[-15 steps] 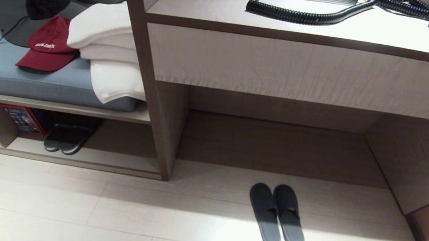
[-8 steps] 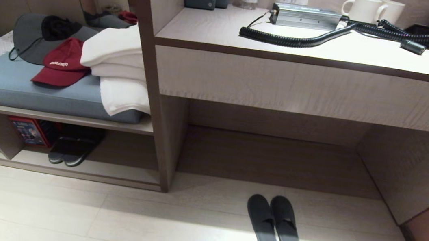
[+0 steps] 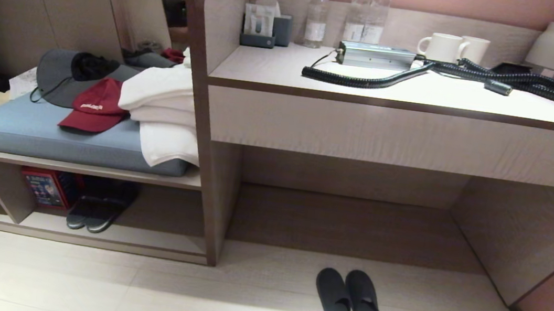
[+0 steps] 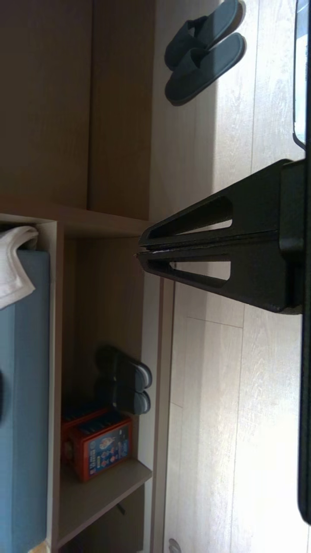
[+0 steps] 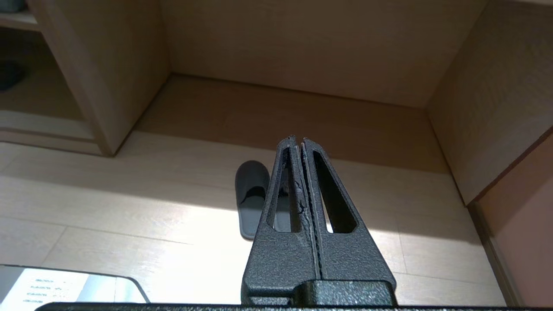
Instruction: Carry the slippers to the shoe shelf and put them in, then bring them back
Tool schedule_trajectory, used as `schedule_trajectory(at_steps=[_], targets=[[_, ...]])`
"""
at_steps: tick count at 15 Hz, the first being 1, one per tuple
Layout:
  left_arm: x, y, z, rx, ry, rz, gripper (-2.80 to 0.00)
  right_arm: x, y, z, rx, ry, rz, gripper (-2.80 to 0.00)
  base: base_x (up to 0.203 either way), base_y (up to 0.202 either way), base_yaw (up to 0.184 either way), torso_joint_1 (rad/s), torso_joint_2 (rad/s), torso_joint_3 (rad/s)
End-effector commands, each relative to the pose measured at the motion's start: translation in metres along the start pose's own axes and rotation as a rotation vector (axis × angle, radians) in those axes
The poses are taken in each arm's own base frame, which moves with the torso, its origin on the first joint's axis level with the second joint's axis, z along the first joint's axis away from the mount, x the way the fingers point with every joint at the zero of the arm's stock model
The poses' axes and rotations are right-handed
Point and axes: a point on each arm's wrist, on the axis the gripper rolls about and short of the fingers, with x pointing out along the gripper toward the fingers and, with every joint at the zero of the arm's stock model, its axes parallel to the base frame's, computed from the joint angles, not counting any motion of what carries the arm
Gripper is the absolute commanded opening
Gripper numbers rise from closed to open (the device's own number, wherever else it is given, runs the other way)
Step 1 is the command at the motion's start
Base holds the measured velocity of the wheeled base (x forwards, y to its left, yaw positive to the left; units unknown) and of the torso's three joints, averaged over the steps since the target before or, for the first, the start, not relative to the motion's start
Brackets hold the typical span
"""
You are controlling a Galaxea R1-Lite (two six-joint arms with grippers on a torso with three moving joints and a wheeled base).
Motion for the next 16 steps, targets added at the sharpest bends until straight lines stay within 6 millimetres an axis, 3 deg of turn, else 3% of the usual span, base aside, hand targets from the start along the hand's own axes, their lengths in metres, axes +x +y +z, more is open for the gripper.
schedule_trajectory(at_steps=[1, 6, 16], targets=[[0.0001, 0.0000, 0.0000, 0.000, 0.001, 0.001, -2.80, -0.0001, 0.0000, 0.0000, -0.001, -0.002, 0.001, -2.80, 0.000, 0.000, 0.000, -0.005, 0.01, 0.199], [0.0001, 0.0000, 0.0000, 0.015, 0.001, 0.001, -2.80, -0.0001, 0.0000, 0.0000, -0.001, -0.002, 0.001, -2.80, 0.000, 0.000, 0.000, 0.004, 0.00, 0.119], [0.0001, 0.0000, -0.0003, 0.032, 0.004, -0.001, -2.80, -0.0001, 0.0000, 0.0000, -0.001, -0.002, 0.001, -2.80, 0.000, 0.000, 0.000, 0.000, 0.00, 0.003]])
